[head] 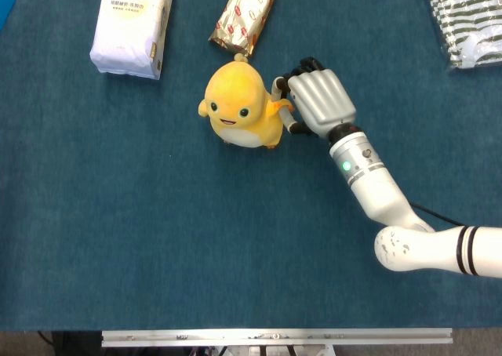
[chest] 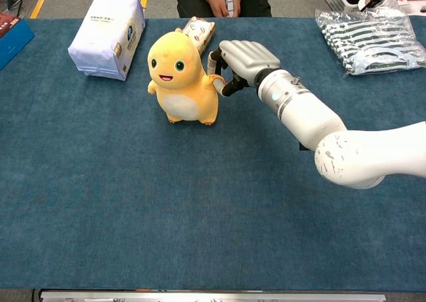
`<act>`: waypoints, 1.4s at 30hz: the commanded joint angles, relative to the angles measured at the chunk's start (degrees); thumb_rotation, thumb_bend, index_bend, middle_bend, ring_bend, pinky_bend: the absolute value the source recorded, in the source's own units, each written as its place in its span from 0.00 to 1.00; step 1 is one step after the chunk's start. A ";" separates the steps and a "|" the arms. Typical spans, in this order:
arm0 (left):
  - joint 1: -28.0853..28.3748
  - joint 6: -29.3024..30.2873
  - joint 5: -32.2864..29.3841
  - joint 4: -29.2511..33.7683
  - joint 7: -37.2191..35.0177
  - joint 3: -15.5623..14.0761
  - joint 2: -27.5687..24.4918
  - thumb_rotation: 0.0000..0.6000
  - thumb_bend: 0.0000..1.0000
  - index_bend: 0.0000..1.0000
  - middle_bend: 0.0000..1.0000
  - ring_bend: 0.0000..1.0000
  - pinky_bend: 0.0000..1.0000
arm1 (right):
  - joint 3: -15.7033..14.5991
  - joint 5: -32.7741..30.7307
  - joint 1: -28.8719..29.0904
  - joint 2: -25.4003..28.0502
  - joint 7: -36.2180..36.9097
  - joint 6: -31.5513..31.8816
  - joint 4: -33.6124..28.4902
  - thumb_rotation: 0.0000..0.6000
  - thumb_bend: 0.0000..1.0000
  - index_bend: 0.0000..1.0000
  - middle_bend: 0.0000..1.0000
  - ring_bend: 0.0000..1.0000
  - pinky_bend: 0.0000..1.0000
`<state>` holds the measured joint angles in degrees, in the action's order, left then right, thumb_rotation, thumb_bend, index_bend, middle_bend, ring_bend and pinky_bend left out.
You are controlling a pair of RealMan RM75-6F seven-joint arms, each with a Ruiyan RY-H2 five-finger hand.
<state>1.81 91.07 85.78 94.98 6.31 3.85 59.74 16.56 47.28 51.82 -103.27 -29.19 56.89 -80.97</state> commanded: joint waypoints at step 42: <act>2.61 -3.99 0.08 -1.81 0.49 0.08 2.29 1.00 0.38 0.49 0.48 0.37 0.39 | -11.48 12.59 -14.53 20.47 -4.42 16.95 -22.00 1.00 0.22 0.20 0.29 0.15 0.14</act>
<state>4.27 87.26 85.91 93.30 6.82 3.91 61.87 6.91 57.93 39.54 -84.71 -32.05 71.16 -101.46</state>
